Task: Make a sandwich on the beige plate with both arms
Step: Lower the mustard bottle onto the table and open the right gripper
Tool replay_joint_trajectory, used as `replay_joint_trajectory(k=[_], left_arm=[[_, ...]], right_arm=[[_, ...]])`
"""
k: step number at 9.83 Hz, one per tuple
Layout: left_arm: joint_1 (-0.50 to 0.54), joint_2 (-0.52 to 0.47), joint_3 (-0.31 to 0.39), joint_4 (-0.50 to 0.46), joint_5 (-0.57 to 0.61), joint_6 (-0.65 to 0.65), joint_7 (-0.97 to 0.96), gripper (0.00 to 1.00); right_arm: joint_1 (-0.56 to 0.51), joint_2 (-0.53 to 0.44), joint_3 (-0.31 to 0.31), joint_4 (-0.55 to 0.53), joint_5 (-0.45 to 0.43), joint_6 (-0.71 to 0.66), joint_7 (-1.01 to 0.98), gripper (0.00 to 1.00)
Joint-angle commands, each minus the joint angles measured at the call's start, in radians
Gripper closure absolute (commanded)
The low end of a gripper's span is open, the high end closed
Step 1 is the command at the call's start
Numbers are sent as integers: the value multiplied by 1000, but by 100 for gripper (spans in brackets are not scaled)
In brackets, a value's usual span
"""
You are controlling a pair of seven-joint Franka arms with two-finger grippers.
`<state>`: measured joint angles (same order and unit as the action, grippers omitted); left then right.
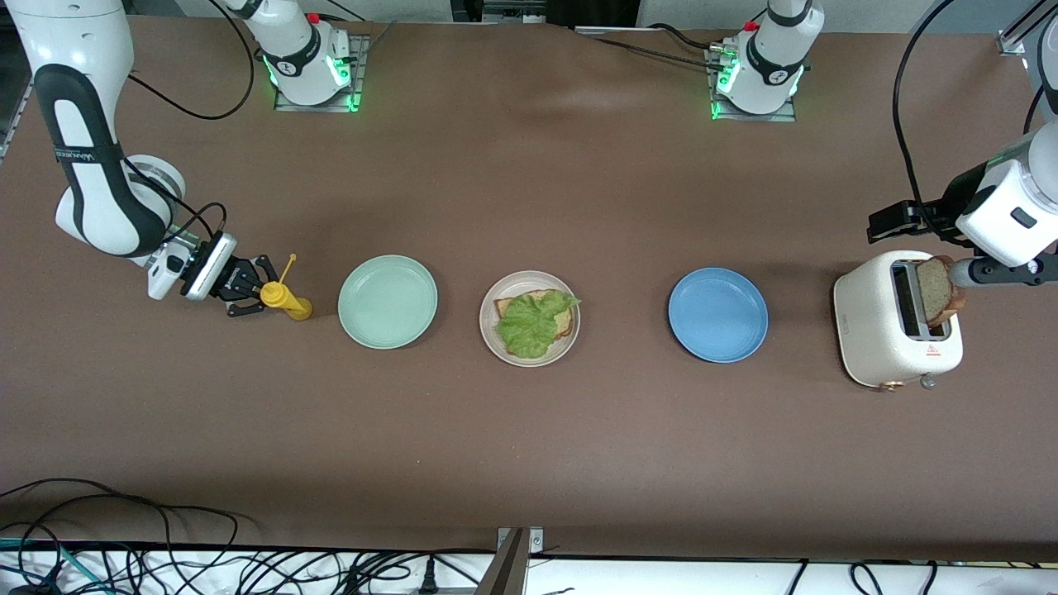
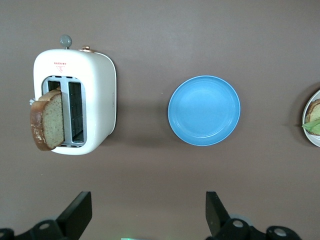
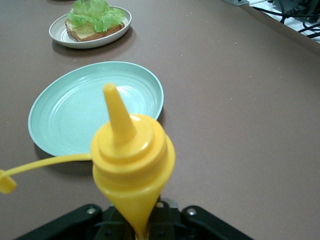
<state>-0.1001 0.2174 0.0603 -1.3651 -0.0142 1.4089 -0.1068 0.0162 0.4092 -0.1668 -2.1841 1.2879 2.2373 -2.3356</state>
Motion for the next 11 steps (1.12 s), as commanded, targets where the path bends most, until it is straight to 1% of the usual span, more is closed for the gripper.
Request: replay_joint_trajectory(k=[1, 4, 5, 6, 7, 10, 11], left_arm=[[10, 0, -2, 0, -16, -7, 24, 0], [11, 0, -2, 0, -16, -7, 24, 0], [11, 0, -2, 0, -13, -8, 24, 0], [11, 0, -2, 0, -12, -8, 24, 0], [11, 0, 0, 0, -12, -8, 24, 0], [25, 0, 0, 0, -12, -7, 25, 0], [34, 2, 0, -2, -6, -5, 29, 0]], right_arm=[[1, -3, 3, -6, 27, 1, -24, 0], [-2, -53, -2, -3, 19, 2, 4, 0], [-2, -55, -16, -3, 10, -1, 18, 0], [-2, -67, -34, -6, -17, -4, 16, 0], [-2, -79, -48, -5, -82, -5, 18, 0], [4, -101, -85, -3, -235, -7, 19, 0], [5, -110, -86, -3, -260, -8, 19, 0]])
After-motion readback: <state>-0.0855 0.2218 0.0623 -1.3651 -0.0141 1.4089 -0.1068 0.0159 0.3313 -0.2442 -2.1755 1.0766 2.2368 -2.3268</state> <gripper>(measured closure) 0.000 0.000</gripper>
